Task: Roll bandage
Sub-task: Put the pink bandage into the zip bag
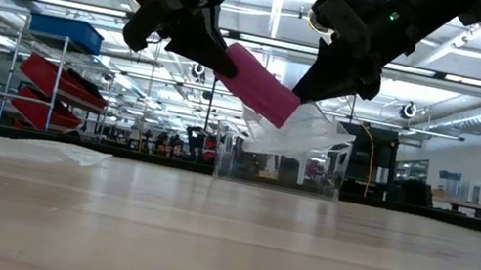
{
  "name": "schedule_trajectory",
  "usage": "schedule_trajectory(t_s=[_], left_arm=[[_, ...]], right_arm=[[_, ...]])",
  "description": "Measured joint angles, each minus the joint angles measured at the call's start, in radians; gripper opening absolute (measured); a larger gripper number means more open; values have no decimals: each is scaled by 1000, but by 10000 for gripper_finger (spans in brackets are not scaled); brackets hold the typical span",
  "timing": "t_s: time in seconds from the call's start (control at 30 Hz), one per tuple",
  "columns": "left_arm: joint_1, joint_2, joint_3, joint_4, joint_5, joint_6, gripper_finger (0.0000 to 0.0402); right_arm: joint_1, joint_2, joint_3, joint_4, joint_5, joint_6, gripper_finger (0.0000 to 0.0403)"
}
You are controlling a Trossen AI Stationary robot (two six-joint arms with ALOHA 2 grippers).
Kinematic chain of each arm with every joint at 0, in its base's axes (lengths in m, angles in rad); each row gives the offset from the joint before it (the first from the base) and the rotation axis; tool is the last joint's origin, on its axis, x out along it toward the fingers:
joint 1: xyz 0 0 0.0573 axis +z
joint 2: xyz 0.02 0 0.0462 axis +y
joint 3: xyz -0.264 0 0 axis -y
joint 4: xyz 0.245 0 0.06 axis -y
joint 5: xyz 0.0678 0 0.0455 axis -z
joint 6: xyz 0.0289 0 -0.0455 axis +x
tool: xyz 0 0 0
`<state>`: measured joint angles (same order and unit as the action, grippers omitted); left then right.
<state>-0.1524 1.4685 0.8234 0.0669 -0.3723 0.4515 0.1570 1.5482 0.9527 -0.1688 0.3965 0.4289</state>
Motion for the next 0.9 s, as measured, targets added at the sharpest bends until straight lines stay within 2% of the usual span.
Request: schedule_trajectory(t_s=[0.27, 0.43, 0.9], left_arm=[[1, 5, 0, 0, -24, 1, 28], [5, 5, 0, 10, -189, 3, 28], [3, 5, 0, 50, -175, -27, 28]], right_arm=[[1, 0, 0, 32, -1, -4, 0], [5, 0, 0, 40, -90, -3, 0], [5, 0, 0, 26, -84, 34, 0]])
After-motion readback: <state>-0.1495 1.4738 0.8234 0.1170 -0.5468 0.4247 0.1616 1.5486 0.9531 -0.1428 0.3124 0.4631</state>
